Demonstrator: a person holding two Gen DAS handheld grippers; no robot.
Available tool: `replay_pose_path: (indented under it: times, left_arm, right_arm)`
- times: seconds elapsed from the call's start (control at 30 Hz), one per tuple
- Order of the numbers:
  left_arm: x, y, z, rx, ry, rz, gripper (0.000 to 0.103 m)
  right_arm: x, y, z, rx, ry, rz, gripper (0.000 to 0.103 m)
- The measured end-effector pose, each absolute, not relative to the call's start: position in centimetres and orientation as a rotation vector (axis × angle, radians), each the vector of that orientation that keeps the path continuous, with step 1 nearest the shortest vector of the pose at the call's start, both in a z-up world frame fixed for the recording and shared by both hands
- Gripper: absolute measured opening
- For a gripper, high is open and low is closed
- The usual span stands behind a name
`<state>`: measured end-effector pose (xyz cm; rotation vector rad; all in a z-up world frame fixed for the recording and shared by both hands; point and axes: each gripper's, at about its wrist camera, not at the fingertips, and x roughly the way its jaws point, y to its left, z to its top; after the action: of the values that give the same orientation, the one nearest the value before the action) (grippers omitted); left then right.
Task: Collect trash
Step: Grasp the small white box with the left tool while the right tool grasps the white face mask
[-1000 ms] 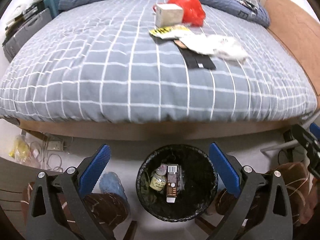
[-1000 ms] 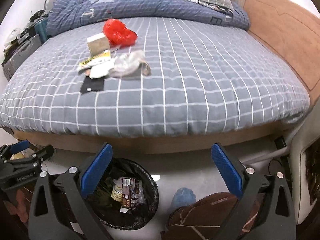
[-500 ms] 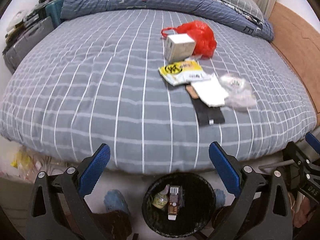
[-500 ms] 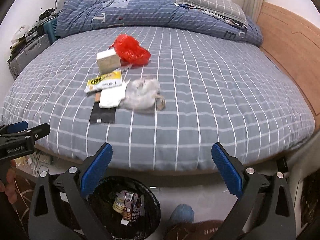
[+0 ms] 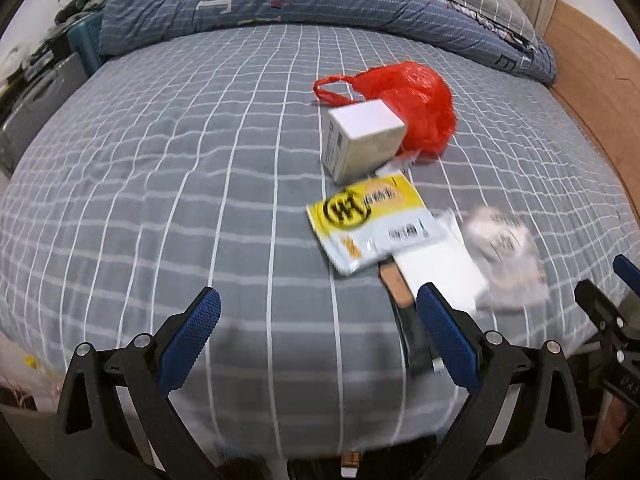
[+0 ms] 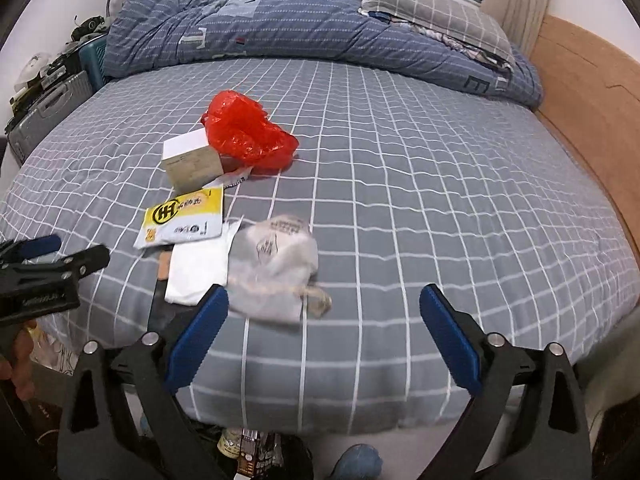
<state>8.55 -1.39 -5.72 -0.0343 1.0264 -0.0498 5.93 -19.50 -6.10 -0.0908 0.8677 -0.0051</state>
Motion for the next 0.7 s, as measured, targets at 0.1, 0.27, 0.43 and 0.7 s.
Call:
replay_pose_path:
  times: [0.1,0.27,0.43,0.7]
  left_arm:
    - [11.1,-1.1,-6.0,-0.043,1.022,-0.053,0.096]
    - [15.2,-1.0,-6.3,-0.038,1.015,-0.08,0.092]
    - [18.2,-1.0,-7.0,-0.046,1.003,-0.109,0.094]
    - [21.7,-1.8,-8.8,-0.022,0.993,-0.118,0.095]
  right_arm:
    - [7.9,-19.2,-6.7,-0.109,0.872,0.016,0.088]
    - [10.5,-19.0,-8.0,-0.108,0.886,0.053,0.084]
    - [11.6,-18.5,-9.4,-0.095,0.884,0.082,0.084]
    - [13.4,-18.4,-11.5,-0.044,0.924,0.134,0.071]
